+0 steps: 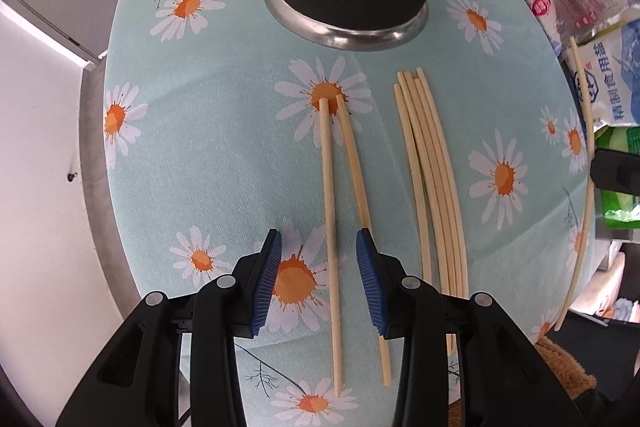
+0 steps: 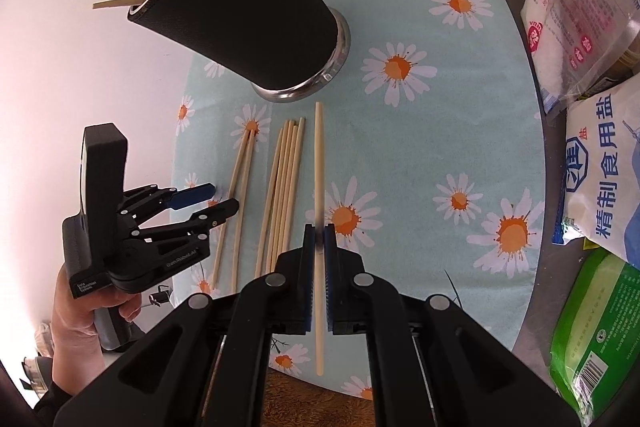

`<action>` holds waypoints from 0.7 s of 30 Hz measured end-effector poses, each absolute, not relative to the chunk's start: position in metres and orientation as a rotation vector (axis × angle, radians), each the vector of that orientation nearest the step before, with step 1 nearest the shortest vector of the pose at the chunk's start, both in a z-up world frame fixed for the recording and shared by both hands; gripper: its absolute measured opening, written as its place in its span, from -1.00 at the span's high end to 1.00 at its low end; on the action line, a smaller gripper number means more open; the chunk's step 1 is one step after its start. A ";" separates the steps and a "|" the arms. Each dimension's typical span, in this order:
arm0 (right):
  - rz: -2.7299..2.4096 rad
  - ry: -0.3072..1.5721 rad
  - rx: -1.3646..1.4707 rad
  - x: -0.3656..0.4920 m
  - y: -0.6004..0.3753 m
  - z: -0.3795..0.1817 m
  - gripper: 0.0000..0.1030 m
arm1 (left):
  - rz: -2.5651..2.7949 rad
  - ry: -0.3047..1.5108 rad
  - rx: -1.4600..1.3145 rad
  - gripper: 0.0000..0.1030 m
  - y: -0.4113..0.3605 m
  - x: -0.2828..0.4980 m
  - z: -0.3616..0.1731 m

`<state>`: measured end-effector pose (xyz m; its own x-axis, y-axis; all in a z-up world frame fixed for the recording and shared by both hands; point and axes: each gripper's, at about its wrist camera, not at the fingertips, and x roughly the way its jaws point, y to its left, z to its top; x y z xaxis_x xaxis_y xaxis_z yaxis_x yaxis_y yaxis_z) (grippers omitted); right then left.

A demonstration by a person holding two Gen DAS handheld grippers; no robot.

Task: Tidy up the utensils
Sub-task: 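Grasp a chopstick with the left tool while the right tool holds its chopstick, then lift both held chopsticks up over the black cup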

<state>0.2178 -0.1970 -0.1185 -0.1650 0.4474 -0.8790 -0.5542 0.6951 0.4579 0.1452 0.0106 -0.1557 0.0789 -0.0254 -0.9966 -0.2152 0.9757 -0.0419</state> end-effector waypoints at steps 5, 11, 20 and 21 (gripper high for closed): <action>0.913 1.492 -0.100 0.217 -0.198 -0.119 0.90 | 0.174 1.485 -0.150 0.56 -0.004 0.146 -0.157; 0.943 1.509 -0.096 0.215 -0.196 -0.124 0.90 | 0.181 1.494 -0.179 0.86 -0.005 0.141 -0.156; 0.982 1.535 -0.084 0.214 -0.192 -0.131 0.90 | 0.169 1.522 -0.244 0.93 0.005 0.142 -0.154; 0.983 1.535 -0.088 0.215 -0.191 -0.131 0.90 | 0.169 1.518 -0.244 0.93 0.010 0.143 -0.154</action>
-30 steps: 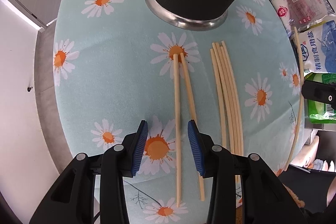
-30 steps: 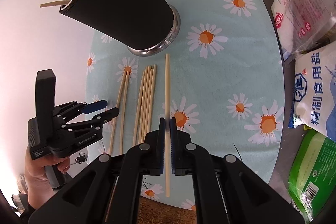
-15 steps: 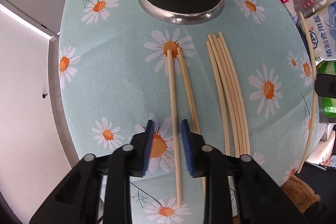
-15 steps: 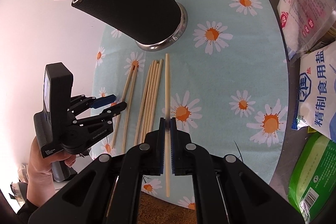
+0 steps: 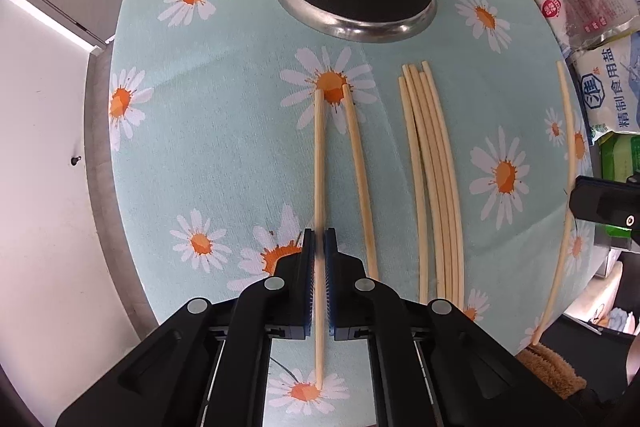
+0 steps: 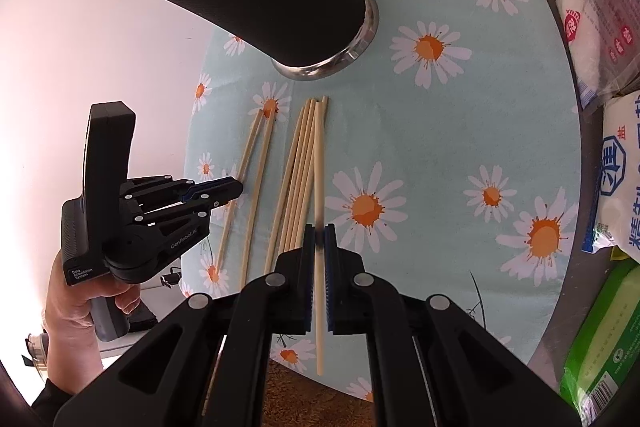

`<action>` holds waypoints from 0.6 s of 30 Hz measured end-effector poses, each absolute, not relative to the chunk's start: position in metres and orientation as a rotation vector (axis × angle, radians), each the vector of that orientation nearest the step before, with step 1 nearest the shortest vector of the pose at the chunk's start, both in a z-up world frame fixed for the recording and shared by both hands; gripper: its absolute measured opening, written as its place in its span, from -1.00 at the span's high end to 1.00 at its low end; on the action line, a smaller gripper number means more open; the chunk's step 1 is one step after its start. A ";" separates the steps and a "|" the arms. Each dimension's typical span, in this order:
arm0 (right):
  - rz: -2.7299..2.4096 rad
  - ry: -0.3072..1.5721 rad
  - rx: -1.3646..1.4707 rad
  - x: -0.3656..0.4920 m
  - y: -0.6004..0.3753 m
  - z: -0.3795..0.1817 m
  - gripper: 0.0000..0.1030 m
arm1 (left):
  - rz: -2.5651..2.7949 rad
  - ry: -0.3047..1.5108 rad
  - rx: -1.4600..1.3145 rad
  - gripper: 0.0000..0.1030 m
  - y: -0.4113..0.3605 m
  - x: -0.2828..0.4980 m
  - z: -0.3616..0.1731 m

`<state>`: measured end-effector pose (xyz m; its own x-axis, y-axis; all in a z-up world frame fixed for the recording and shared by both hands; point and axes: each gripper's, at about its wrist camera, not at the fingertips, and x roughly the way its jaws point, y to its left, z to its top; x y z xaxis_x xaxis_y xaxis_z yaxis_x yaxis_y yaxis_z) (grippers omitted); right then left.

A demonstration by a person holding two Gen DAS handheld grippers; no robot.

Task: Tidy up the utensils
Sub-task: 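Lift both held chopsticks up over the black cup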

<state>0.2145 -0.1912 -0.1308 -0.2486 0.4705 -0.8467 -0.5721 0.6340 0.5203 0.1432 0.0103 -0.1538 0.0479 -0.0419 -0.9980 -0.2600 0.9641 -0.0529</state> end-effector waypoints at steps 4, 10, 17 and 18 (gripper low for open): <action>1.005 1.535 -0.064 0.214 -0.188 -0.127 0.90 | 0.158 1.496 -0.268 0.93 0.017 0.139 -0.149; 1.014 1.532 -0.031 0.208 -0.169 -0.128 0.90 | 0.109 1.407 -0.371 0.93 0.038 0.118 -0.129; 1.030 1.495 0.042 0.197 -0.156 -0.112 0.89 | 0.006 1.254 -0.475 0.93 0.064 0.092 -0.091; 1.031 1.485 0.053 0.196 -0.155 -0.108 0.89 | -0.012 1.230 -0.483 0.93 0.066 0.088 -0.082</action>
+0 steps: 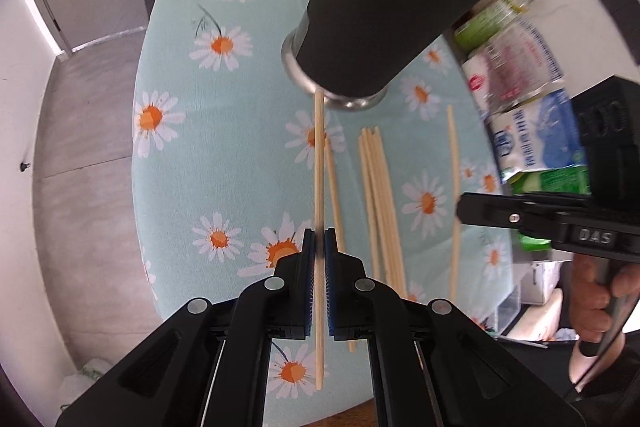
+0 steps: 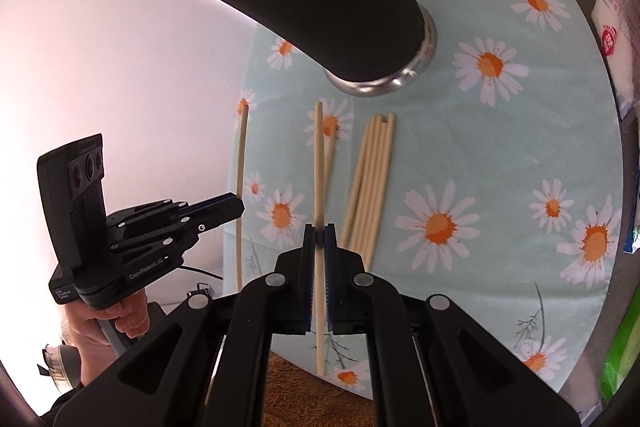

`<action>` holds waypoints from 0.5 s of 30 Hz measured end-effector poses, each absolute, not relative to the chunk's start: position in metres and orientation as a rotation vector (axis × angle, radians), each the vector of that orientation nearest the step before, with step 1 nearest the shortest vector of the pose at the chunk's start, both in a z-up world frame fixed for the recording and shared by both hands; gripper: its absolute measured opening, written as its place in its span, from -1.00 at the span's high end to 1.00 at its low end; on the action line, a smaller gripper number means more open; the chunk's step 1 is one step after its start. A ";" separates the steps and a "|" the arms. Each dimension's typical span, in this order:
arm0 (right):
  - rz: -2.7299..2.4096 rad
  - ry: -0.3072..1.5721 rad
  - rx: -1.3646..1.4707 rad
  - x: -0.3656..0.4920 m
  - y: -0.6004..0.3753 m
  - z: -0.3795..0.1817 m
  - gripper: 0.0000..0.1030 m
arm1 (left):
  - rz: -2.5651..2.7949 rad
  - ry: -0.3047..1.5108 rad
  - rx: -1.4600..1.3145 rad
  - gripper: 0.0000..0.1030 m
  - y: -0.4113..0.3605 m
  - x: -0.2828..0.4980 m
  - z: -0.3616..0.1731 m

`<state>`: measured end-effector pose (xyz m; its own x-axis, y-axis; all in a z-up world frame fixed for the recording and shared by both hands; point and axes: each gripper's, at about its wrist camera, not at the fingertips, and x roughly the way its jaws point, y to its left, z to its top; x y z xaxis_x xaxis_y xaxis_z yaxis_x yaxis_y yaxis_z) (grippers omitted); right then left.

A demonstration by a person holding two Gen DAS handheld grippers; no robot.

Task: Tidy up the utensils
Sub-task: 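Lift both held chopsticks up over the black cup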

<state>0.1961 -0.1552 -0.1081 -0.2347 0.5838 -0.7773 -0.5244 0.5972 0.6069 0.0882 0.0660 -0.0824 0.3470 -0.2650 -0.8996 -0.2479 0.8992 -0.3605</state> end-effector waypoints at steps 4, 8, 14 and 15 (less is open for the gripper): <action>1.031 1.418 0.094 0.193 -0.152 -0.087 0.89 | -0.065 1.150 -0.483 0.93 0.076 0.082 -0.054; 1.011 1.367 0.144 0.195 -0.151 -0.066 0.89 | -0.115 1.074 -0.480 0.93 0.079 0.085 -0.031; 1.002 1.242 0.150 0.194 -0.150 -0.025 0.89 | -0.174 0.941 -0.448 0.93 0.081 0.092 0.002; 0.999 1.223 0.150 0.194 -0.153 -0.016 0.89 | -0.176 0.924 -0.437 0.93 0.082 0.093 0.006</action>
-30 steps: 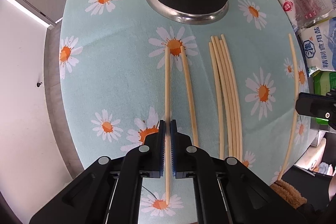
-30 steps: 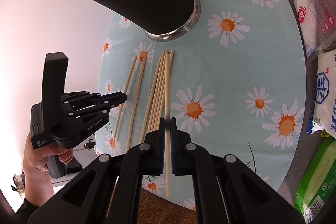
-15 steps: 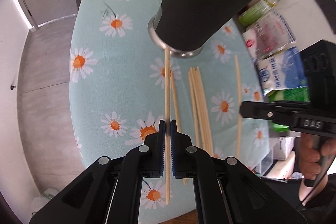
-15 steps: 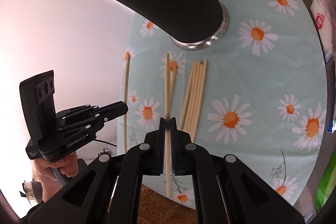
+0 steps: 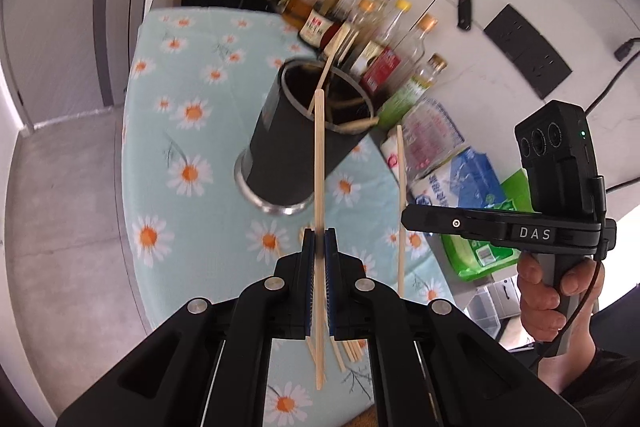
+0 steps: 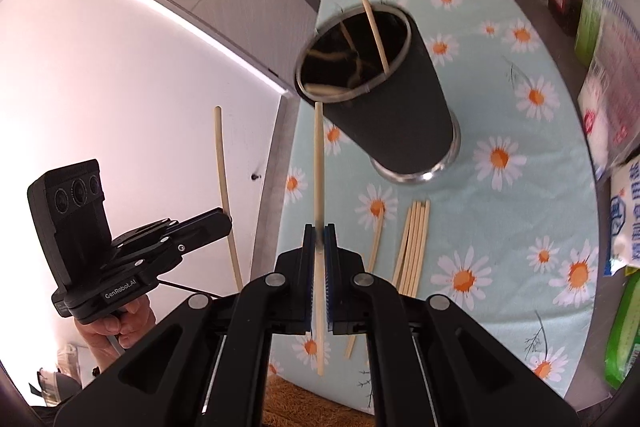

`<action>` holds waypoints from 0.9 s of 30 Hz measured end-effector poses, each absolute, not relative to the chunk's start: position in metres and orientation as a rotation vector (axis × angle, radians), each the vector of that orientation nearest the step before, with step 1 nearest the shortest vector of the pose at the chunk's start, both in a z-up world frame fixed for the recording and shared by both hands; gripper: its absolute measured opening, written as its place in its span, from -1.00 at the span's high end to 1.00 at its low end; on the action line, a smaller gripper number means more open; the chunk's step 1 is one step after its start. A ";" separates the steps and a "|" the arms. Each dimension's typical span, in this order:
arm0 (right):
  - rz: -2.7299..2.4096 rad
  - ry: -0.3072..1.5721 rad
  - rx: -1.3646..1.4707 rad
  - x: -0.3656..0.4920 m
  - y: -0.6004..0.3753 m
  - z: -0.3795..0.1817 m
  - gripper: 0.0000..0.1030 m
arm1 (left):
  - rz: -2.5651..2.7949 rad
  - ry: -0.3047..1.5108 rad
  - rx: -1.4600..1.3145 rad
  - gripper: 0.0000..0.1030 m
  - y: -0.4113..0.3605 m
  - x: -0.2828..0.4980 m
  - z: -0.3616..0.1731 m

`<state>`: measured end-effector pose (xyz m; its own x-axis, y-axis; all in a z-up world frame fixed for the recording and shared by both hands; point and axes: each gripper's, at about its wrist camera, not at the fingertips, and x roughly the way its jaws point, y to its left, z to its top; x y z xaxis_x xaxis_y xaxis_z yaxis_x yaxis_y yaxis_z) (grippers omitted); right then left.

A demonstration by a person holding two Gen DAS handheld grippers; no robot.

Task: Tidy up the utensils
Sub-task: 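Lift both held chopsticks up over the black cup, then open both tools to drop the chopsticks into the black cup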

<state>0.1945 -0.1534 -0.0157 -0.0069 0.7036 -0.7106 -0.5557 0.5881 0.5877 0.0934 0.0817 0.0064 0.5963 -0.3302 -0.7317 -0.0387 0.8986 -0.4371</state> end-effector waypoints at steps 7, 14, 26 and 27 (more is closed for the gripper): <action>0.992 1.089 0.124 0.201 -0.151 0.024 0.89 | -0.227 0.830 -0.378 0.93 0.081 0.107 0.037; 0.999 0.936 0.087 0.209 -0.146 0.064 0.89 | -0.246 0.735 -0.375 0.93 0.087 0.124 0.062; 1.012 0.686 0.072 0.246 -0.142 0.114 0.89 | -0.273 0.486 -0.343 0.93 0.094 0.150 0.102; 1.012 0.679 0.073 0.249 -0.142 0.115 0.89 | -0.266 0.454 -0.331 0.93 0.093 0.153 0.104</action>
